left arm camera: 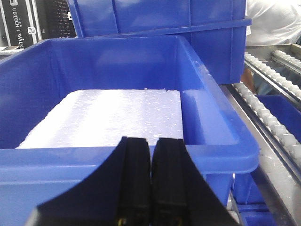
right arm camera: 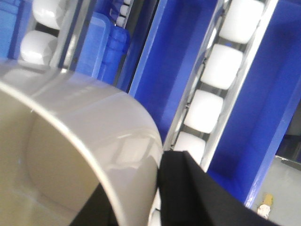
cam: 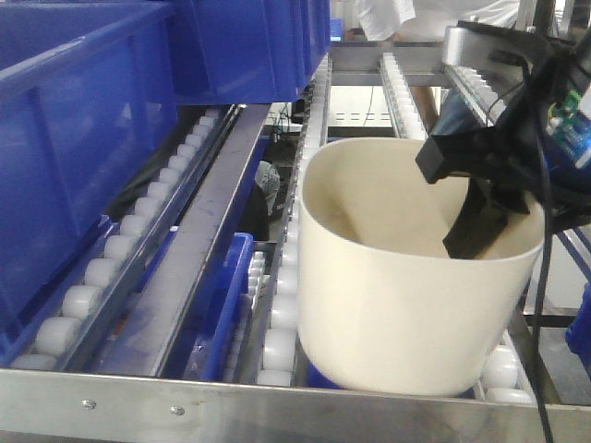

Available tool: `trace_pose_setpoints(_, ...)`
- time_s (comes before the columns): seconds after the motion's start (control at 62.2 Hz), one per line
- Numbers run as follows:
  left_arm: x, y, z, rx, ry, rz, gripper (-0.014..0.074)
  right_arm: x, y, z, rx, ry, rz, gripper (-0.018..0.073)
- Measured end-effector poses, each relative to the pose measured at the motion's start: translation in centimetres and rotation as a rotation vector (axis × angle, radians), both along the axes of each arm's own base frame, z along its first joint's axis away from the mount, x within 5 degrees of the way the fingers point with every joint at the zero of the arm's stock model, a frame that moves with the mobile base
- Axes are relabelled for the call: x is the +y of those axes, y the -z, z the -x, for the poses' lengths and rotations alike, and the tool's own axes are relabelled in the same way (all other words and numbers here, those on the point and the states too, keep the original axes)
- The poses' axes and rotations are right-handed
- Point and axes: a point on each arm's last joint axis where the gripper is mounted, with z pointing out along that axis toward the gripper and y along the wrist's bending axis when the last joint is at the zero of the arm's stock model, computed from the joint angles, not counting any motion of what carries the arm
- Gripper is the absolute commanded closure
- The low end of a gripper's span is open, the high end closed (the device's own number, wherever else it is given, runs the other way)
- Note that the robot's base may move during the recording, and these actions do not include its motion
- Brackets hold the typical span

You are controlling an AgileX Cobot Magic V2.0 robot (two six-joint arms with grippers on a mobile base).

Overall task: Move white bin to right shelf second layer
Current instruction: 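Lower the held bin onto the roller tracks with the right gripper, then open the right gripper and lift it off the bin rim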

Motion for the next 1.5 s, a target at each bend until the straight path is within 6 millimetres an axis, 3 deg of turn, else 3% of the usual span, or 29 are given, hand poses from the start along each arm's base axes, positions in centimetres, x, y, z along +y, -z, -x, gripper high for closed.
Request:
trace_pose_setpoints(0.45, 0.0, 0.0, 0.0, 0.000, 0.000, 0.000, 0.0512, 0.3, 1.6, -0.7, 0.036, 0.003, 0.018, 0.0508)
trace_pose_setpoints(0.788, 0.0, 0.0, 0.0, 0.000, 0.000, 0.000, 0.0512, 0.3, 1.6, -0.9, 0.023, 0.007, 0.012, 0.0503)
trace_pose_setpoints(0.853, 0.0, 0.0, 0.0, 0.000, 0.000, 0.000, 0.0512, 0.3, 1.5, -0.9, 0.020, 0.008, 0.011, 0.0470)
trace_pose_setpoints(1.126, 0.0, 0.0, 0.0, 0.000, 0.000, 0.000, 0.0512, 0.4, 1.5, -1.0, 0.002, 0.011, 0.006, 0.0141)
trace_pose_setpoints(1.496, 0.0, 0.0, 0.0, 0.000, 0.000, 0.000, 0.0512, 0.3, 0.3, -1.1, -0.070, 0.020, -0.022, 0.0122)
